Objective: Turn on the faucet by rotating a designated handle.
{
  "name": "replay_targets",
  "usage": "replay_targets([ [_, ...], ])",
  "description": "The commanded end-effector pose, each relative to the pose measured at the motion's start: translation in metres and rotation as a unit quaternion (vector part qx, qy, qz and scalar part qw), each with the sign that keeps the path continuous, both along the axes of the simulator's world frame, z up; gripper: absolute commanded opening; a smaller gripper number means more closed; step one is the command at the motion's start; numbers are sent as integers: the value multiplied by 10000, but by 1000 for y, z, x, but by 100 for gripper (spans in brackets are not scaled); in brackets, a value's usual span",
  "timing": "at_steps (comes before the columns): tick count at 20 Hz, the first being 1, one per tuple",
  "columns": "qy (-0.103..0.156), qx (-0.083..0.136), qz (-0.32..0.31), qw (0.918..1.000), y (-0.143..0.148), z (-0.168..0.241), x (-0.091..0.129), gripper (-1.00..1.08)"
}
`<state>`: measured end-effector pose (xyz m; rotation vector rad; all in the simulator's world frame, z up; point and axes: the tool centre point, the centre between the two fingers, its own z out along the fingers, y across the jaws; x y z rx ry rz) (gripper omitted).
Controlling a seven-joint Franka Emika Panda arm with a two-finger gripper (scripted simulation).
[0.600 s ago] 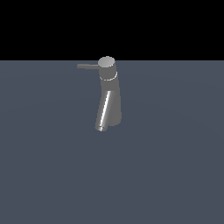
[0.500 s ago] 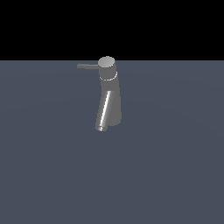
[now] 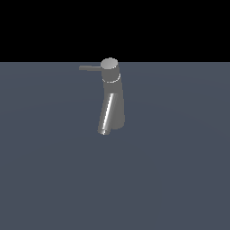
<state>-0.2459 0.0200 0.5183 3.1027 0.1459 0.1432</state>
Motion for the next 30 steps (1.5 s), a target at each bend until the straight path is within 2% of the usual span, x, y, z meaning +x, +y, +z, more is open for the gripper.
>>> replay_targets([
  [1, -9, -6, 12, 10000, 0, 0, 0, -100],
  [9, -154, 46, -191, 9997, 9, 5, 4, -100],
  [18, -606, 217, -832, 9945, 39, 17, 19, -100],
  [24, -1024, 417, -1507, 9824, 69, 24, 39, -100],
  [30, -1392, 647, -2218, 9629, 99, 23, 65, -100],
])
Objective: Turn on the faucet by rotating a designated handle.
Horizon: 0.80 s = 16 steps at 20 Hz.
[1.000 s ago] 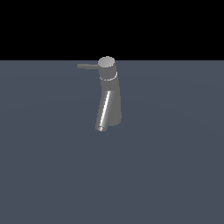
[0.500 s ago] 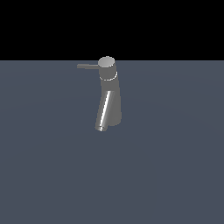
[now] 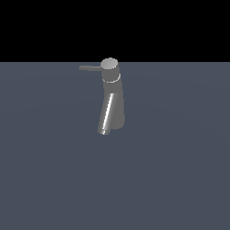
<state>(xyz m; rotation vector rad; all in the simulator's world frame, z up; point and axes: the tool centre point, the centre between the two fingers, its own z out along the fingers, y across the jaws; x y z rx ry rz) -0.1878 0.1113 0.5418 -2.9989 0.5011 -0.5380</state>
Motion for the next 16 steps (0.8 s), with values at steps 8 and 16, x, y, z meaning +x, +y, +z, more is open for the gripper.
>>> replay_targets([
  [8, -510, 463, -1154, 9909, 38, -16, 49, -100],
  [16, -811, 906, -2150, 9690, 56, -47, 97, -100],
])
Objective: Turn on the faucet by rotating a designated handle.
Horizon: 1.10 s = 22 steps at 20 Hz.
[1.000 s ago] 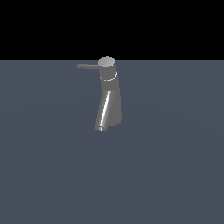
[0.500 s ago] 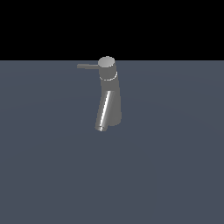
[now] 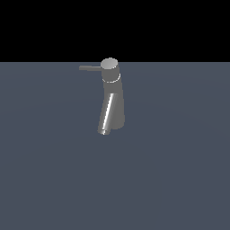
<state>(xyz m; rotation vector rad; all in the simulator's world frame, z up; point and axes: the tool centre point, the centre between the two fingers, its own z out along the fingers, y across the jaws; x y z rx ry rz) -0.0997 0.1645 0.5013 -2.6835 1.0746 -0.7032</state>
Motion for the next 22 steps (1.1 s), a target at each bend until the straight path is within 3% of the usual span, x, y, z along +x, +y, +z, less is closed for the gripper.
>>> replay_targets([
  [1, -91, 166, -327, 9993, 3, -12, 16, -100],
  [6, -240, 502, -991, 9935, 4, -40, 47, -100],
  [11, -361, 860, -1686, 9813, -3, -73, 77, -100],
  [16, -462, 1234, -2413, 9614, -17, -111, 105, -100],
  [22, -554, 1650, -3240, 9299, -40, -157, 131, -100],
])
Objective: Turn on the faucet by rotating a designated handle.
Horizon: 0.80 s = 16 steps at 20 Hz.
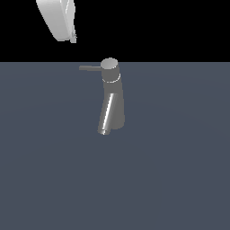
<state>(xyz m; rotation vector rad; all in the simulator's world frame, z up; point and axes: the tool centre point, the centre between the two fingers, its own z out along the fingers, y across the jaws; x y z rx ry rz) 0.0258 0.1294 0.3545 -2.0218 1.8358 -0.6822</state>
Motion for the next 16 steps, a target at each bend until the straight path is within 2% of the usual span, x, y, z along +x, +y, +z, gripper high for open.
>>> replay_targets([
  [1, -48, 194, -324, 9993, -9, -17, 8, -100],
  [8, -114, 518, -958, 9940, -30, -51, 22, -100],
  [16, -136, 627, -1176, 9910, -38, -63, 25, -100],
])
